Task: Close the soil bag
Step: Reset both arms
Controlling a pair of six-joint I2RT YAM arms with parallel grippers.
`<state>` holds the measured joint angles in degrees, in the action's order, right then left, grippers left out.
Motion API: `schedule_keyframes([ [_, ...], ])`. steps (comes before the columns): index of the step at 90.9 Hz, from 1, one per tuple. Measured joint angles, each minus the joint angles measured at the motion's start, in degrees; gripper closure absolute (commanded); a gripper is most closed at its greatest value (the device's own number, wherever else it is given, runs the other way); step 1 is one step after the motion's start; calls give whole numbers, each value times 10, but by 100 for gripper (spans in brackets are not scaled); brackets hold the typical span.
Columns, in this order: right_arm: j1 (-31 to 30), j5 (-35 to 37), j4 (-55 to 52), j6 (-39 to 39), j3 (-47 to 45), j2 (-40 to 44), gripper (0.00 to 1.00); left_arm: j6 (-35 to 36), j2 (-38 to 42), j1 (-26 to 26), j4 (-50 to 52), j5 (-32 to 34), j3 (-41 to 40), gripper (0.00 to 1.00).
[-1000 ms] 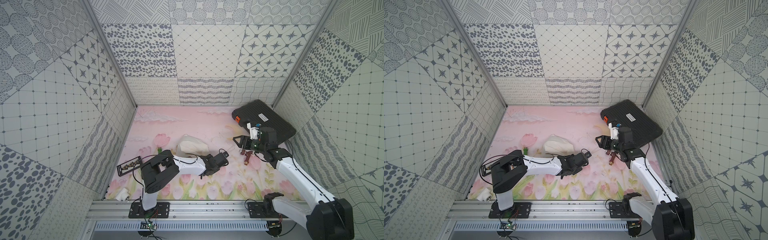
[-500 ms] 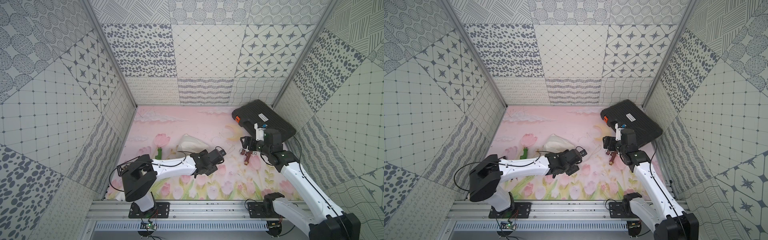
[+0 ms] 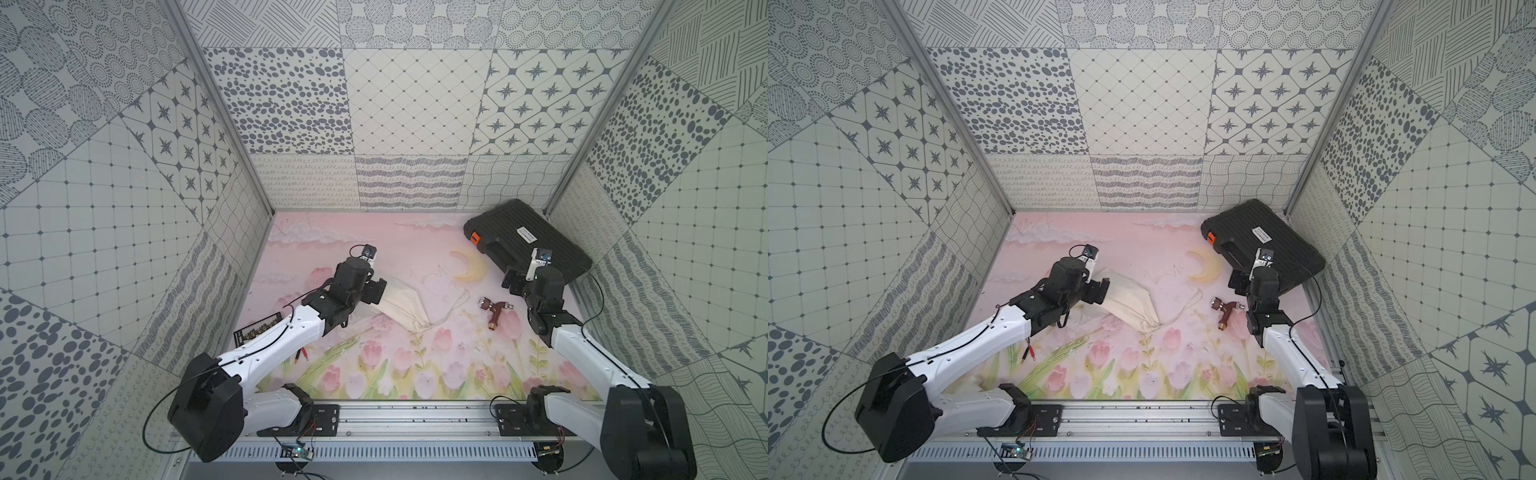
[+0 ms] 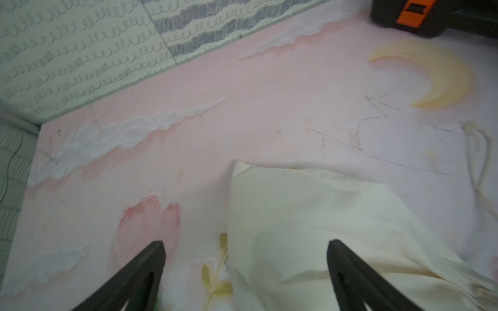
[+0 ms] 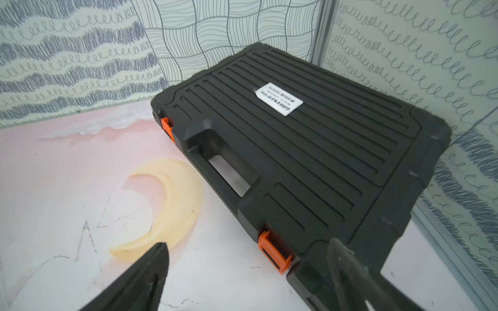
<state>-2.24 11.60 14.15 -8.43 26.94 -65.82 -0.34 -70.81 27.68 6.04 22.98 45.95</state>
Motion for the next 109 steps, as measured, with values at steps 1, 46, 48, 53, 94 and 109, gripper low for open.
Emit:
schedule_keyframes([
  [1, 0, 0, 10, 2, -6, -5, 3, -3, 2, -8, -5, 2, -6, 2],
  [46, 0, -49, 467, 45, -128, -239, 3, -54, -70, -182, -316, 25, -247, 2],
  [48, 1, -52, 465, 45, -126, -238, 3, -53, -76, -184, -334, 21, -252, 2],
  [53, 1, -60, 448, 47, -114, -237, 3, -47, -94, -188, -382, 10, -263, 1],
  [94, 1, -101, 357, 59, -41, -238, 3, -30, -191, -249, -518, -128, -237, 1],
  [109, 1, -101, 353, 61, -41, -238, 3, -29, -194, -252, -521, -162, -233, 1],
])
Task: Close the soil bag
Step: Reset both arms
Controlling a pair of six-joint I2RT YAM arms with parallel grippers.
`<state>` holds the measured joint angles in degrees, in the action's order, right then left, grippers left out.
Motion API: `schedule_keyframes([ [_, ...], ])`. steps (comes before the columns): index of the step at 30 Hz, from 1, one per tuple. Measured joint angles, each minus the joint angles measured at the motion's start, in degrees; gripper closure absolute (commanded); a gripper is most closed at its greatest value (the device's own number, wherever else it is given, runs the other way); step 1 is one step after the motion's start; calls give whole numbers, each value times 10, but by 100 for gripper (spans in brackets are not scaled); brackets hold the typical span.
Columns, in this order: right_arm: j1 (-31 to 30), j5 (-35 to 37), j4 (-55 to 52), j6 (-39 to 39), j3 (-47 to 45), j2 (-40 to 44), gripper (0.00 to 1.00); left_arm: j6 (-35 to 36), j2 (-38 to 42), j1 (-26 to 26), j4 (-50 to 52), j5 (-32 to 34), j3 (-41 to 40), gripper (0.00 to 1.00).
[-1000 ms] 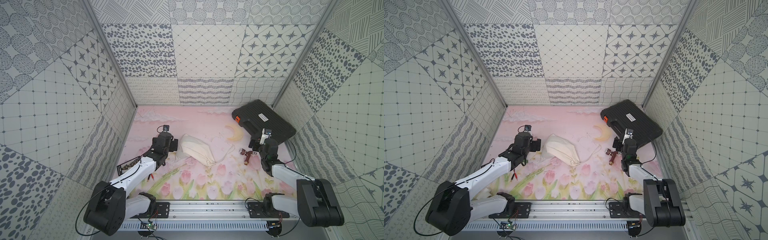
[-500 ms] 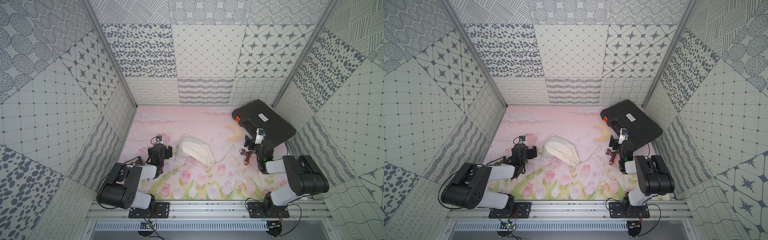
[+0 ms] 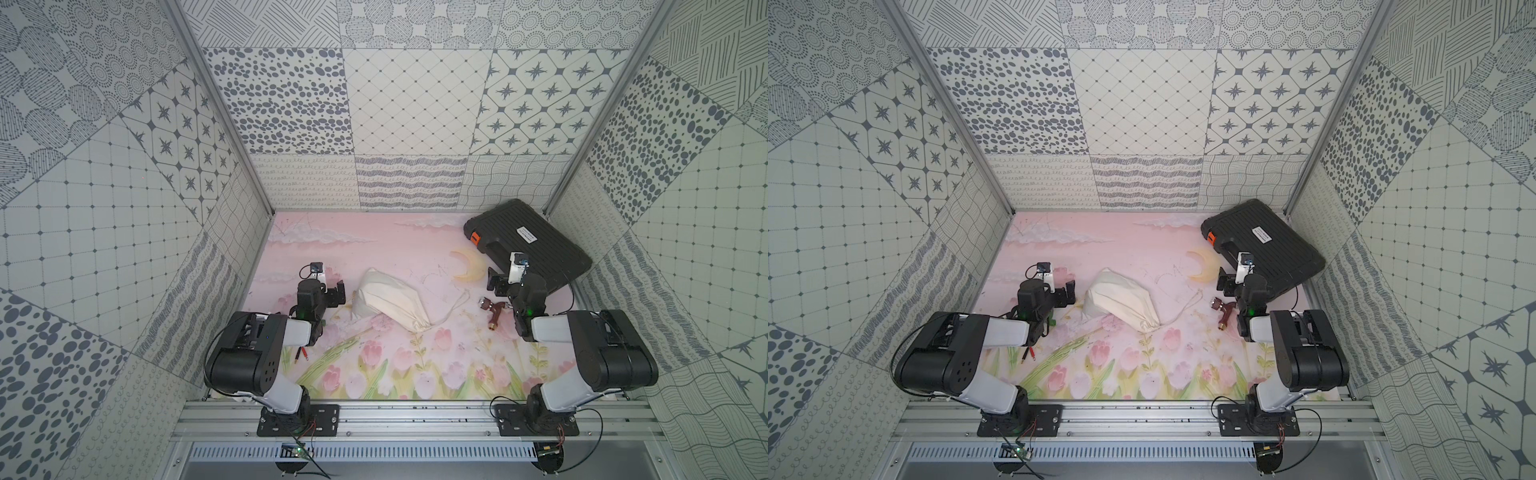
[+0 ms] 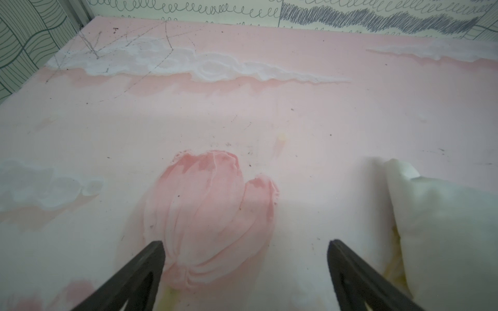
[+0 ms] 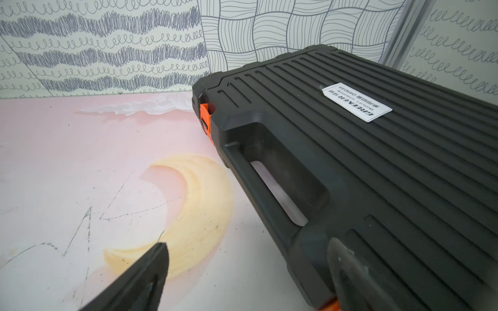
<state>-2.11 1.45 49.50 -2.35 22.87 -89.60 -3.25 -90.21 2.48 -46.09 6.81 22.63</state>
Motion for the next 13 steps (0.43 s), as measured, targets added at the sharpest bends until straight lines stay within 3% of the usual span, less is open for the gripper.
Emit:
schedule_keyframes([
  [13, 0, 0, 0, 0, 0, 0, 3, 4, 0, -3, 0, -51, 2, 1],
])
